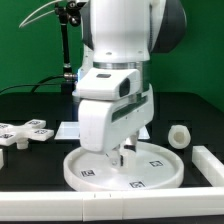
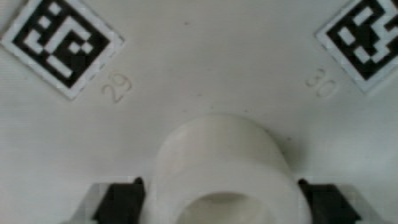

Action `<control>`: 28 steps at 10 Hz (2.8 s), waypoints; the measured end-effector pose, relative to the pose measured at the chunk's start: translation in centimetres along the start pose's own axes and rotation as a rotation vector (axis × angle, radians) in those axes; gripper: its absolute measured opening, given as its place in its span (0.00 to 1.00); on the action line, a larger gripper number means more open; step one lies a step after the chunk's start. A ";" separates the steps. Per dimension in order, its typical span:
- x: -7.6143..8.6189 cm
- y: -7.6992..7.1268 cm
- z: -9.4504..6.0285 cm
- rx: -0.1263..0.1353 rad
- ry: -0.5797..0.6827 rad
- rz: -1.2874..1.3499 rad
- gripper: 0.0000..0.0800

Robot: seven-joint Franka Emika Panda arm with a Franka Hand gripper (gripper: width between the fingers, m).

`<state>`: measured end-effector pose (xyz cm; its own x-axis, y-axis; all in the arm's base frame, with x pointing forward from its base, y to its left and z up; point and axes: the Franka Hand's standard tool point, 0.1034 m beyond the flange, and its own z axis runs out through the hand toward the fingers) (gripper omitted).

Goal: Assemble round table

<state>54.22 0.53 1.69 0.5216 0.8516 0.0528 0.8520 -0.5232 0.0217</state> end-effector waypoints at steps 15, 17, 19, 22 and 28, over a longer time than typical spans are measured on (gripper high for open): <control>1.4 -2.0 -3.1 -0.029 0.019 0.108 0.81; 0.9 -4.9 -4.5 -0.041 0.028 0.246 0.81; 2.2 -5.9 -5.0 -0.040 0.030 0.292 0.81; 2.1 -5.7 -5.0 -0.040 0.030 0.294 0.81; 2.7 -8.8 -4.0 0.026 0.027 0.914 0.81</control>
Offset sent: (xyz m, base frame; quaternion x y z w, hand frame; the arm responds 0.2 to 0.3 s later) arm 0.0165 0.0263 -0.0072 -0.0185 0.0095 0.0068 0.9998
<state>47.92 7.26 5.68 0.9926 0.1050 0.0614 0.1088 -0.9921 -0.0627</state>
